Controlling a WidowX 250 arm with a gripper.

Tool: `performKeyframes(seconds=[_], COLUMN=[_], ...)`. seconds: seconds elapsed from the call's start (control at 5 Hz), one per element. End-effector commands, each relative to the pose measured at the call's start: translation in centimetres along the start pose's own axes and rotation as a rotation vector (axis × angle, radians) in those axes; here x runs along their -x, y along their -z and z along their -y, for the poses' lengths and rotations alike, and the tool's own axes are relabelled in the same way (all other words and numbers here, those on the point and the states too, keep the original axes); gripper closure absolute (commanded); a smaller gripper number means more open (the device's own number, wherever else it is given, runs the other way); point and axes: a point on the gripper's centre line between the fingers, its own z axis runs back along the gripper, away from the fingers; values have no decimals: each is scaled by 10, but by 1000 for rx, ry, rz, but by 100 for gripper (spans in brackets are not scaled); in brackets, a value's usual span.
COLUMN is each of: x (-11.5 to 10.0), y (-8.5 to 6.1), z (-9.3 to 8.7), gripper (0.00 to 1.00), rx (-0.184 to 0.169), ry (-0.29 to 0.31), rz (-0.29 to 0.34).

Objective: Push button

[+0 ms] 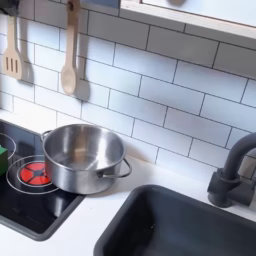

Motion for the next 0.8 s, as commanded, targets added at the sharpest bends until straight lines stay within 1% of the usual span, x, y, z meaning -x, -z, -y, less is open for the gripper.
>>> performKeyframes(seconds=[0.0, 0.2, 0.4, 0.6], x=[-14, -22, -28, -33], y=[9, 14, 17, 24], z=[-6, -12, -12, -9], gripper=[100, 100, 100, 100], rx=[-2, -24, -13, -5], ry=[-13, -14, -13, -7], rz=[21, 34, 45, 39])
